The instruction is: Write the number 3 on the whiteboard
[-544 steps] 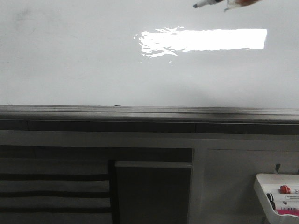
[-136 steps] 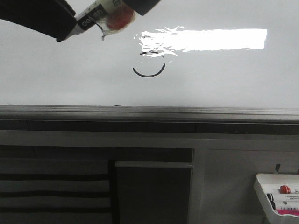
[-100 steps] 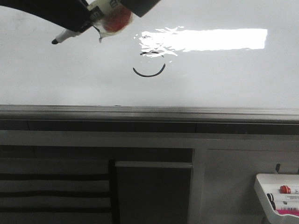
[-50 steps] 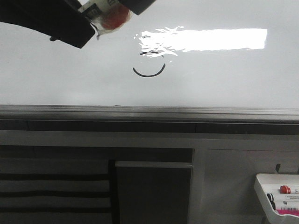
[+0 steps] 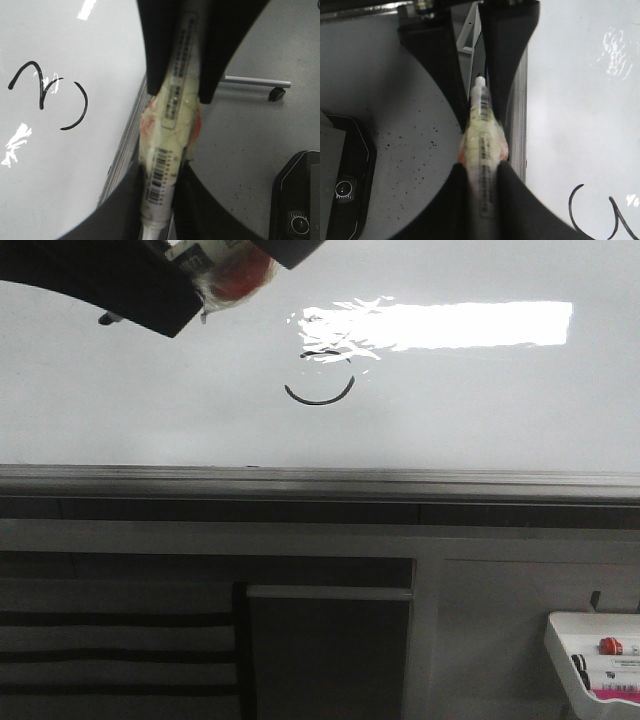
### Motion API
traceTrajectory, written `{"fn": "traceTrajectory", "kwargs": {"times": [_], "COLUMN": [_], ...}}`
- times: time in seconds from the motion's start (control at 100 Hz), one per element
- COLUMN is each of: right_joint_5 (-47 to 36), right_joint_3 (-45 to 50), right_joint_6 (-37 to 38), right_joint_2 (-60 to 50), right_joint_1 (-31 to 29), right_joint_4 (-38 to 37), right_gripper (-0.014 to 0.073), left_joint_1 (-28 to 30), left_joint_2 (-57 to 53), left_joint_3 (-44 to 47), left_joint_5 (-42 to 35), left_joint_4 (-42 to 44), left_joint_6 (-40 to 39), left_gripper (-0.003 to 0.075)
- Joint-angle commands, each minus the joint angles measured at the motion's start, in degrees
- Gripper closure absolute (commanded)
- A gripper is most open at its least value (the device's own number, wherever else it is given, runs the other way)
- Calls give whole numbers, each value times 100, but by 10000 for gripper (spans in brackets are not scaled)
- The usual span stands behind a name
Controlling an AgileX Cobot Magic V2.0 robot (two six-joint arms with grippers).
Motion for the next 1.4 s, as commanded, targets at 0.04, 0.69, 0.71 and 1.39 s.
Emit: {"fn": "traceTrajectory", "kwargs": {"times": [0.04, 0.69, 0.71, 1.39], "right_joint_5": [-129, 502, 557, 476], "right_joint_3": [-162, -224, -224, 663], "right_joint_6": [-48, 3541, 3600, 4020], "right_joint_2": [-163, -1983, -2068, -2890], "right_joint_1": [16, -1597, -1687, -2263], "right_joint_4": [224, -1304, -1304, -1312], "right_gripper": [641, 340, 340, 340], "left_joint_1": [-36, 1081, 1191, 2086], "left_joint_2": [-94, -94, -94, 623], "left_joint_3": [-202, -152, -139, 888], "left_joint_5": [-269, -1551, -1619, -3829], "left_joint_4": [-247, -270, -291, -2054], "left_joint_6": [-98, -1225, -1356, -1732], "left_gripper": [734, 739, 739, 738]}}
